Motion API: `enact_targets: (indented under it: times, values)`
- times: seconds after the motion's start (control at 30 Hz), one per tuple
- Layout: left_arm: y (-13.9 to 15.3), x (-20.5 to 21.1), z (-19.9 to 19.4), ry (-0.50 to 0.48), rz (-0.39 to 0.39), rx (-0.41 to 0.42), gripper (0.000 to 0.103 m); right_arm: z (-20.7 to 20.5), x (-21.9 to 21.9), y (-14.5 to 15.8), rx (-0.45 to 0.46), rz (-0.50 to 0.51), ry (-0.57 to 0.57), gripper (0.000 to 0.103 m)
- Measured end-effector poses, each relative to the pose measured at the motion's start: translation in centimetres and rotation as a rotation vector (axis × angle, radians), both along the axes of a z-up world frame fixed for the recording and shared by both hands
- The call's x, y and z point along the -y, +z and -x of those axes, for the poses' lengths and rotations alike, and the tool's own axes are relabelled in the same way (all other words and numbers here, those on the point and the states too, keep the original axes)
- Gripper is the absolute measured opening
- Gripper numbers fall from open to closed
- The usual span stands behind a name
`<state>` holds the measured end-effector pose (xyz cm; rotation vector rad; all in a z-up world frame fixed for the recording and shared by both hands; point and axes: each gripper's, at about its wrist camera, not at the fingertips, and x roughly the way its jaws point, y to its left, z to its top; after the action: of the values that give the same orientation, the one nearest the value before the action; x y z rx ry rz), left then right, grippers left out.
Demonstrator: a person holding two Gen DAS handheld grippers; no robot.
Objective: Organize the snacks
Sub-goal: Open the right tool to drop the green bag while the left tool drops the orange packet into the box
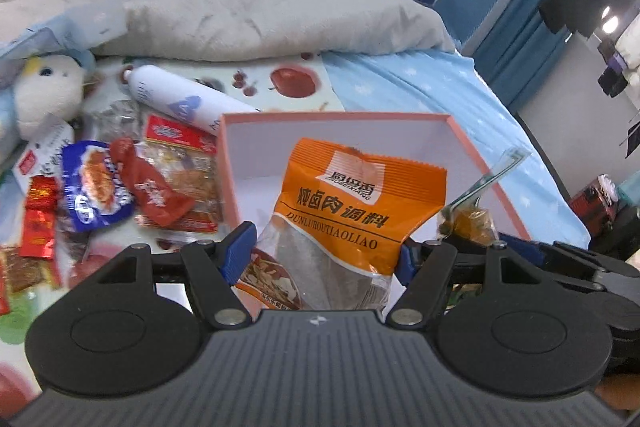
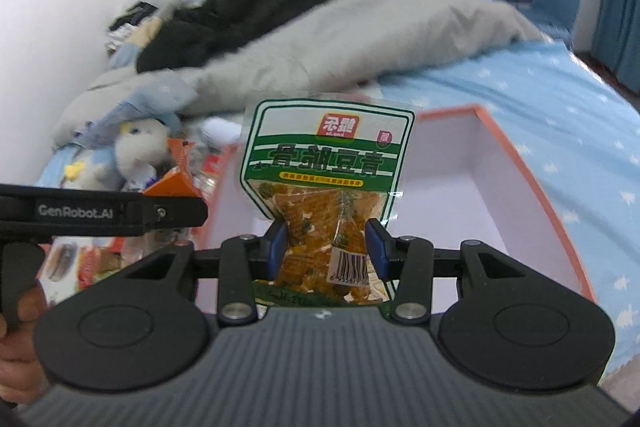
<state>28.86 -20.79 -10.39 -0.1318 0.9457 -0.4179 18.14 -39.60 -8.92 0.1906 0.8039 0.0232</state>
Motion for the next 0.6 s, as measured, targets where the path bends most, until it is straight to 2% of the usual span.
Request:
enact_targets:
  times: [0.3, 0.53, 0.6]
  values:
    - [-4.9, 3.6, -2.5, -0.062, -0.052, -0.106, 0.074, -1.2, 3.0, -4.9, -0.131, -0.035, -0.029, 0.047]
    - [-6.2, 4.8, -3.2, -0.078, -0.073, -0.131, 0.075, -2.3, 4.3, -6.9, -0.183, -0.071, -0.043, 0.062]
    - [-6.1, 5.0, -3.1, -0.097, -0.071, -0.124, 0.082, -2.3, 4.4, -6.8, -0.186, -0.068, -0.049, 0.061]
